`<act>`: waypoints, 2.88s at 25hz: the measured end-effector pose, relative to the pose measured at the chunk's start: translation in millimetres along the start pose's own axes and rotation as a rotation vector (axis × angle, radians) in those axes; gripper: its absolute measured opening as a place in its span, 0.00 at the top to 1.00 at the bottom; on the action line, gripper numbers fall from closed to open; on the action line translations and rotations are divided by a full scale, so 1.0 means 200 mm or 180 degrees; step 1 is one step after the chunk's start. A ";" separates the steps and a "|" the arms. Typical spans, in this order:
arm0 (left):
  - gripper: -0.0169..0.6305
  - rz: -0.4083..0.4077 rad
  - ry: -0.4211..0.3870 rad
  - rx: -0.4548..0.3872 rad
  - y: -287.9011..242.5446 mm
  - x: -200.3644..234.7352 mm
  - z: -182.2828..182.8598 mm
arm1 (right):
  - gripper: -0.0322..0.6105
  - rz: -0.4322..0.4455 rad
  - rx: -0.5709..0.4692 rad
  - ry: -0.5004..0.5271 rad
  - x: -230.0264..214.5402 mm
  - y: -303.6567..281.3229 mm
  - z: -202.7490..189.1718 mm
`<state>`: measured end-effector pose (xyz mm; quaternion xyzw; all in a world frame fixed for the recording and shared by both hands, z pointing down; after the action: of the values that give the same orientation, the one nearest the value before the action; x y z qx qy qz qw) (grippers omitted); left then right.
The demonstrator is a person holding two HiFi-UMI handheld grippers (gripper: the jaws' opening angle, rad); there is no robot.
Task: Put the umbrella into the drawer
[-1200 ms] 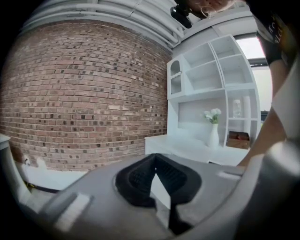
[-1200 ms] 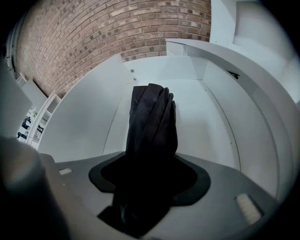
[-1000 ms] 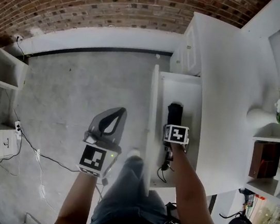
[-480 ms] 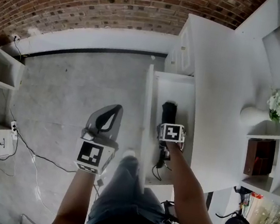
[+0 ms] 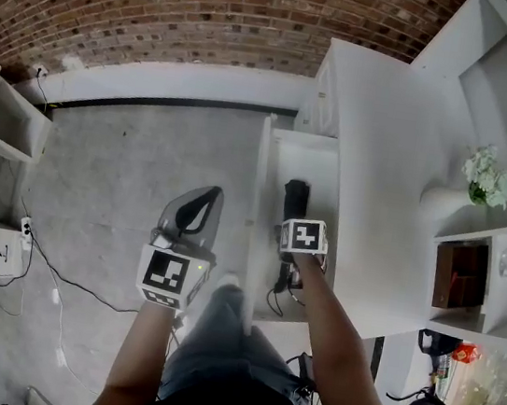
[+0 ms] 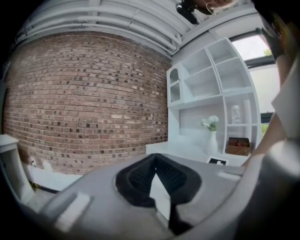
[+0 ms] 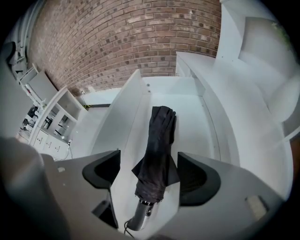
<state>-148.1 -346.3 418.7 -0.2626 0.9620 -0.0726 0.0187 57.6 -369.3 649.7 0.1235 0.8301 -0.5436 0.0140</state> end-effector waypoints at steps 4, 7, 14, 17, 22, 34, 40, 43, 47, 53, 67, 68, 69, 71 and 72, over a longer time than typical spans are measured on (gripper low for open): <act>0.97 0.0074 -0.0054 -0.0121 0.08 -0.08 0.07 | 0.36 0.0107 -0.0154 -0.0013 0.01 0.14 -0.01; 0.97 0.0130 -0.0104 -0.0230 0.14 -0.14 0.13 | 0.36 0.0200 -0.0296 -0.0009 0.01 0.25 -0.03; 0.97 0.0190 -0.0175 -0.0301 0.26 -0.27 0.20 | 0.36 0.0459 -0.0660 -0.0009 0.03 0.52 -0.09; 0.97 0.0210 -0.0220 -0.0388 0.30 -0.33 0.24 | 0.36 0.0534 -0.0878 0.0016 0.02 0.66 -0.11; 0.97 0.0224 -0.0284 -0.0537 0.35 -0.41 0.31 | 0.37 0.0639 -0.1212 0.0049 0.01 0.88 -0.14; 0.97 0.0092 -0.0381 -0.0697 0.32 -0.47 0.43 | 0.37 0.0787 -0.1924 0.0179 0.00 1.30 -0.12; 0.97 -0.0048 -0.0399 -0.0736 0.29 -0.47 0.49 | 0.48 0.0768 -0.2518 -0.0034 -0.03 1.55 -0.10; 0.97 -0.0133 -0.0435 -0.0757 0.28 -0.46 0.52 | 0.64 0.0696 -0.2799 -0.0211 -0.05 1.66 -0.09; 0.97 -0.0218 -0.0456 -0.0791 0.27 -0.45 0.54 | 0.91 0.0443 -0.3062 -0.0193 -0.07 1.79 -0.10; 0.97 -0.0338 -0.0465 -0.0845 0.27 -0.46 0.56 | 0.95 0.0022 -0.3366 0.0261 -0.05 1.97 -0.13; 0.97 -0.0502 -0.0612 -0.1072 0.28 -0.45 0.67 | 0.95 -0.0617 -0.3967 0.0741 0.00 2.19 -0.14; 0.97 -0.0505 -0.0618 -0.1086 0.28 -0.45 0.67 | 0.95 -0.0621 -0.3991 0.0747 0.00 2.20 -0.14; 0.97 -0.0505 -0.0620 -0.1101 0.28 -0.45 0.68 | 0.95 -0.0648 -0.3993 0.0742 0.00 2.22 -0.14; 0.97 -0.0503 -0.0626 -0.1126 0.29 -0.45 0.70 | 0.95 -0.0736 -0.3972 0.0758 -0.01 2.23 -0.15; 0.97 -0.0501 -0.0631 -0.1136 0.29 -0.45 0.70 | 0.95 -0.0777 -0.3965 0.0774 -0.01 2.24 -0.15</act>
<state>-89.2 -269.9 271.1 -0.3420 0.9295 0.1238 0.0608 162.4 -173.5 259.9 0.0575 0.9938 0.0603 -0.0730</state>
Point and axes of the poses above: the fingertips, and each gripper's own axes: y backward along the fingers, x to its left, z out of its top, the point moved 5 cm from there along y, backward along the fingers, and after that the axes turned 3 degrees about -x, right-handed, at the moved point
